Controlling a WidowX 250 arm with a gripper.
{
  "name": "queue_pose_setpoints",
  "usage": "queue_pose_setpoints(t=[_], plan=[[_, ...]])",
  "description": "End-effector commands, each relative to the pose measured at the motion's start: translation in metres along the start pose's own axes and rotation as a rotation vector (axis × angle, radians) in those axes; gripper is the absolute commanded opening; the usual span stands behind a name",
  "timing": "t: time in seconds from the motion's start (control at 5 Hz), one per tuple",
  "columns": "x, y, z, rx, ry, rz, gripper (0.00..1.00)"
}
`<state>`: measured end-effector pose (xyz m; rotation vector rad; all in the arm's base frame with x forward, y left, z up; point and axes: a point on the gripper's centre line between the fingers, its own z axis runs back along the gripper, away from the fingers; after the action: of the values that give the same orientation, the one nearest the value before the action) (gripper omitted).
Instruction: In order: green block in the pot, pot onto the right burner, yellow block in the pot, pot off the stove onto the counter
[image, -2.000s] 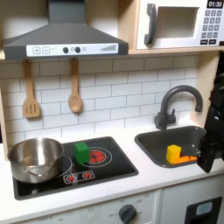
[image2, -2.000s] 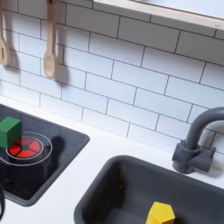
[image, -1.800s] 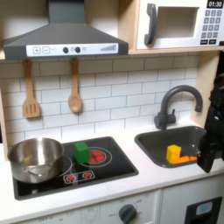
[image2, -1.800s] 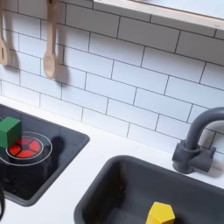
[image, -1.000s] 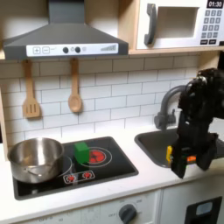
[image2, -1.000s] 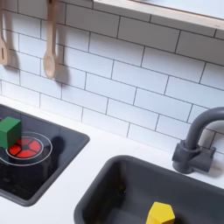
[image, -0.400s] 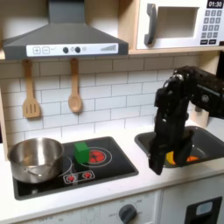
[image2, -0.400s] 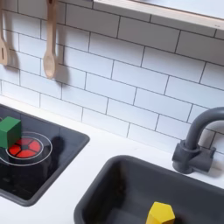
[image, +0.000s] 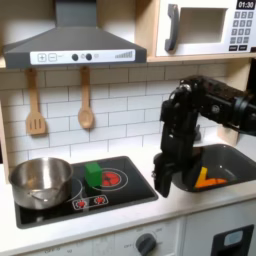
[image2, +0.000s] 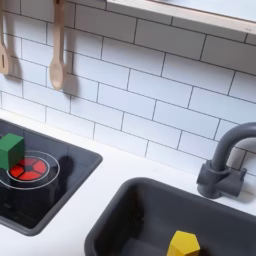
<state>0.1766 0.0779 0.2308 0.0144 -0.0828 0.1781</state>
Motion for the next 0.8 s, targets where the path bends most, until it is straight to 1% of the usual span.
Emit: queue_pose_setpoints(t=[0.0,0.2,0.4,0.6], plan=[[0.023,0.012,-0.002,0.018,-0.001,0.052,1.00],[0.033,0.020,-0.002,0.017,-0.002,0.075,1.00],[0.046,0.030,-0.004,0.027,-0.001,0.106,1.00],[0.068,0.029,-0.016,0.031,0.000,0.106,1.00]])
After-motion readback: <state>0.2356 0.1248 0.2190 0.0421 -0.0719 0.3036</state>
